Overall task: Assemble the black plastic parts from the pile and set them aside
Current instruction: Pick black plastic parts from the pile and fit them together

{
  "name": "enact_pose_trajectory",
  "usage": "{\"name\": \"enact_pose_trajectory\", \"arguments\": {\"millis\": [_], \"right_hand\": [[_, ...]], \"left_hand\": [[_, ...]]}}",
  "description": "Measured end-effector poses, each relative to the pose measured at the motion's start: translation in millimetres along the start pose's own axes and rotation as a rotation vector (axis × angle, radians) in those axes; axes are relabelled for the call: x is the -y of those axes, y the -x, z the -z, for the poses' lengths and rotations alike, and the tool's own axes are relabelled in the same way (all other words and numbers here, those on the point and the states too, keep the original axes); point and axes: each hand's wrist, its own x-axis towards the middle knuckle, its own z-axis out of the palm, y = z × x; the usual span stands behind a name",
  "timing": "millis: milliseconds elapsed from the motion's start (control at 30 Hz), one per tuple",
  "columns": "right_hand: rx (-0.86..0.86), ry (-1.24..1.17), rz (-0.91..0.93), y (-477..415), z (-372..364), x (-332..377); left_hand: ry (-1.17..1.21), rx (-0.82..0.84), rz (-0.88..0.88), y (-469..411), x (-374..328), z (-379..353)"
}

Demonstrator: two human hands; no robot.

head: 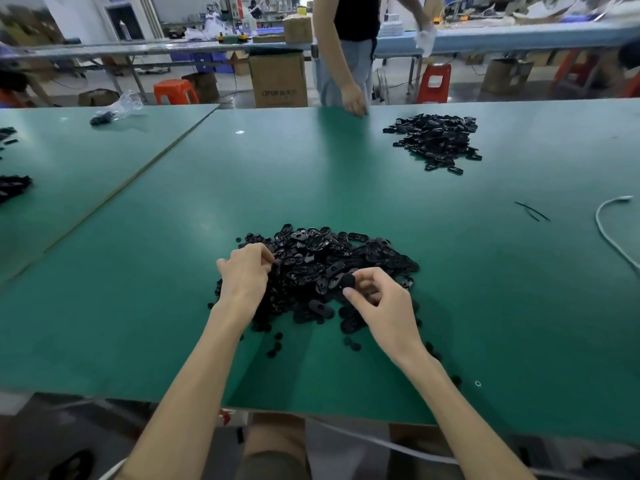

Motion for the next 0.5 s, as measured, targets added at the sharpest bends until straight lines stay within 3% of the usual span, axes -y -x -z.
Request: {"name": "enact_pose_trajectory", "arguments": {"millis": [233, 400, 500], "right_hand": [[-0.069, -0.111, -0.025, -3, 7, -4], [-0.089, -0.213, -0.036, -4, 8, -6], [-0.093, -0.256, -0.040, -4, 9, -7]], "left_hand": [[0.067, -0.201, -0.153, 13, -8, 1], [0.771, 0.062, -0.096, 23, -34, 1], [0.951, 0.183, -0.131, 37, -48, -11]]}}
